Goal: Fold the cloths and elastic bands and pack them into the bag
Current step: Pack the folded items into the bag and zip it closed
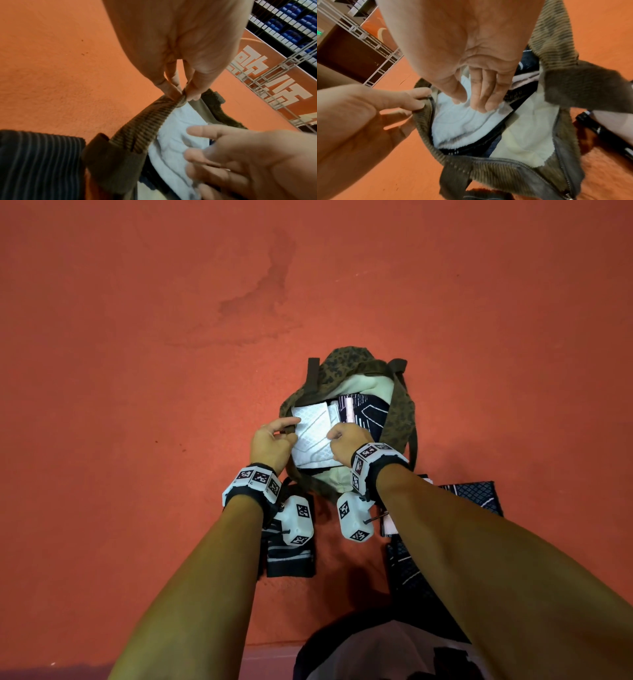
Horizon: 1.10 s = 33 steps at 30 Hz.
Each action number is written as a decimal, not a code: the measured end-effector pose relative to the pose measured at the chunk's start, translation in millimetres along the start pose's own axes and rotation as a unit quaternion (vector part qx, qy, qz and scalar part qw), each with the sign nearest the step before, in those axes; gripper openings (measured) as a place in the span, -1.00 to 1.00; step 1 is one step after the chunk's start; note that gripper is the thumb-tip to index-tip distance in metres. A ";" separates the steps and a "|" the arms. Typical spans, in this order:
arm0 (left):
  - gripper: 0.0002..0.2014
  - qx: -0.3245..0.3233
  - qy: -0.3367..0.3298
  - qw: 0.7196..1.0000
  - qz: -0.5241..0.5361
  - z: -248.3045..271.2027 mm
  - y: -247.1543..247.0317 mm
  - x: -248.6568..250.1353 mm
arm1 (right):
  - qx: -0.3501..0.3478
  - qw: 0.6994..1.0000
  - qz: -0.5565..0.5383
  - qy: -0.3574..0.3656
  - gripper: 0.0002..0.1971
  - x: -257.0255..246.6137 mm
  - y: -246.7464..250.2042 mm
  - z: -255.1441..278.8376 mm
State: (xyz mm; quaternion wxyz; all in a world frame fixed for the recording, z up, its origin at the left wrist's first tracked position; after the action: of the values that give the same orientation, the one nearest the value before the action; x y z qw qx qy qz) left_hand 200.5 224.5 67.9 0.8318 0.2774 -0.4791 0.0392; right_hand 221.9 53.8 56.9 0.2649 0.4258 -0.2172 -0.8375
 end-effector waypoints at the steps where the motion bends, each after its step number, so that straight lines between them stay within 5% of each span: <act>1: -0.63 0.006 -0.011 1.000 -0.003 0.7 1.1 0.2 | 0.008 1.000 -0.004 -0.002 -0.69 -0.1 4.2 0.2; 4: -0.58 0.039 -0.031 0.998 -0.030 0.6 6.1 -2.1 | 0.024 1.000 -0.002 0.013 -0.74 -2.2 13.5 0.7; 9: -0.63 0.040 0.039 0.996 -0.066 -0.2 6.1 -19.3 | 0.068 0.996 -0.051 0.004 -0.74 -2.1 33.9 0.3; 20: -0.75 0.015 0.029 0.979 -0.201 1.2 -1.4 -17.9 | 0.153 0.981 0.120 -0.027 -0.70 30.2 63.5 0.6; 33: -0.79 0.047 0.048 0.975 -0.211 8.9 10.0 -19.8 | 0.105 0.976 0.160 -0.107 -0.49 44.6 62.0 10.9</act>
State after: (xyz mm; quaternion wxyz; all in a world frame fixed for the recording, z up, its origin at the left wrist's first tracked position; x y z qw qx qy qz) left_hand 179.6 232.4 59.4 0.8295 0.4092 -0.3663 -0.1014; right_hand 206.7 -20.3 72.7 0.3244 0.3186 -0.3961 -0.7977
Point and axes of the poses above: each hand's wrist, its own z-axis away from the middle knuckle, its own y-axis out of the back of the hand, x = y × z, the point moved 4 cm from there along -z, towards the middle knuckle, and after that the axes turned 14 degrees about x, right-handed, at the moved point
